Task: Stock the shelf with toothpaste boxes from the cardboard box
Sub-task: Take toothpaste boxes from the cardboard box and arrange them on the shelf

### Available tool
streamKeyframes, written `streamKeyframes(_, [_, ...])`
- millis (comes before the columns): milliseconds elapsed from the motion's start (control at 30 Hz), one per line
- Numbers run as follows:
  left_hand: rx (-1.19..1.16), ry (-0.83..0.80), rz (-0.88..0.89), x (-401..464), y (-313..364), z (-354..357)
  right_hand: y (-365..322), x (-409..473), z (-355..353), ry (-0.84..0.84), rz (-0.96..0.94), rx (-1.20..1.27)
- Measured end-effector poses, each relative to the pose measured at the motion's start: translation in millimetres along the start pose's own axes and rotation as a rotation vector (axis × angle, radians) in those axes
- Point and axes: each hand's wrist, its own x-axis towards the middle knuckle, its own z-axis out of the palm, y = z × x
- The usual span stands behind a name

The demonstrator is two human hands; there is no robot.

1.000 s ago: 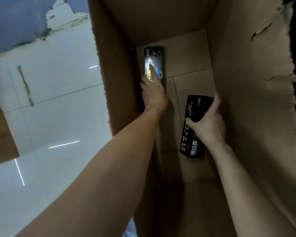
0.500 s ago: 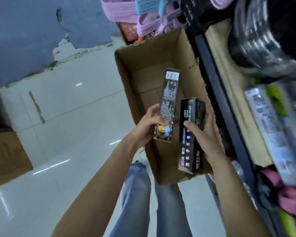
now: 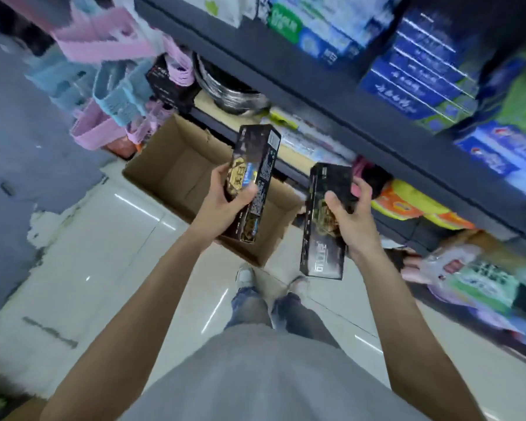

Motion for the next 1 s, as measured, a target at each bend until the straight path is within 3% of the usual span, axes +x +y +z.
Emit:
streamKeyframes(200, [0.167, -0.185, 0.056, -24, 29, 47, 18, -65, -79, 0.307, -0.208, -0.06])
streamKeyframes(533, [0.333, -0.407, 0.15, -56, 36, 167, 58, -124, -201, 0.668, -0.139, 0.137])
streamKeyframes(767, [0.413, -0.378, 0.255, -96, 23, 256, 113, -144, -288, 0.554, -0.142, 0.058])
streamKeyframes(933, [0.305, -0.191, 0.144, -127, 4, 328, 142, -162, -376, 0.459, -0.062, 0.482])
streamKeyframes(1000, [0.291, -0.133, 0.135, -132, 5, 352, 150, -166, -411, 0.403, -0.034, 0.521])
